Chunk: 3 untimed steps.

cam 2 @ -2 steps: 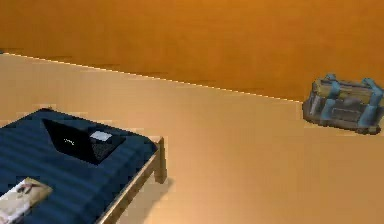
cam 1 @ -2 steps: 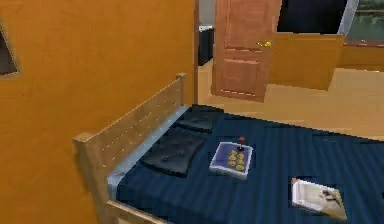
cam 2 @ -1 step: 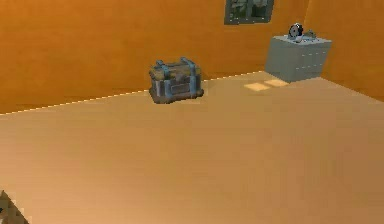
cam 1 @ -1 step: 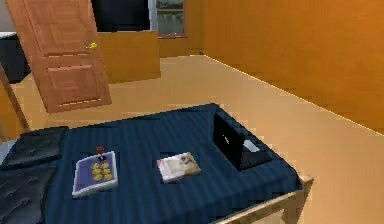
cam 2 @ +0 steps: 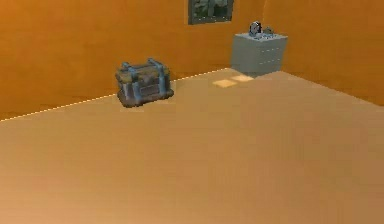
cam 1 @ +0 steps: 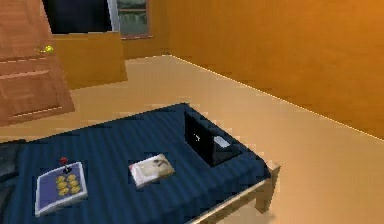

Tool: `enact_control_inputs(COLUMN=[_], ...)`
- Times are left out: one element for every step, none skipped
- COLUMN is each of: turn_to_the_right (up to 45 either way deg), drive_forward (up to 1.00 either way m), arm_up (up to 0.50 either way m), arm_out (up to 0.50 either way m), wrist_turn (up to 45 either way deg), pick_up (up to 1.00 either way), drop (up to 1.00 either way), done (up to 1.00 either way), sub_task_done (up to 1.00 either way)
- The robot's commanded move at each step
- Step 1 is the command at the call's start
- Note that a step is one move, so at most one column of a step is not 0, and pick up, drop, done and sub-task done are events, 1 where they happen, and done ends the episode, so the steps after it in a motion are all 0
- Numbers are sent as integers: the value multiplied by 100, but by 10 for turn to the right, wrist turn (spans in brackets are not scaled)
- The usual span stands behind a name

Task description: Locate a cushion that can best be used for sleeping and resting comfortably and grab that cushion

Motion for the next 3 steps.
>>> enact_control_inputs(turn_to_the_right=[0, -450, -450], drive_forward=[45, 0, 0], arm_up=[0, 0, 0], arm_out=[0, 0, 0], wrist_turn=[0, 0, 0], pick_up=[0, 0, 0], drop=[0, 0, 0], done=[0, 0, 0], sub_task_done=[0, 0, 0])
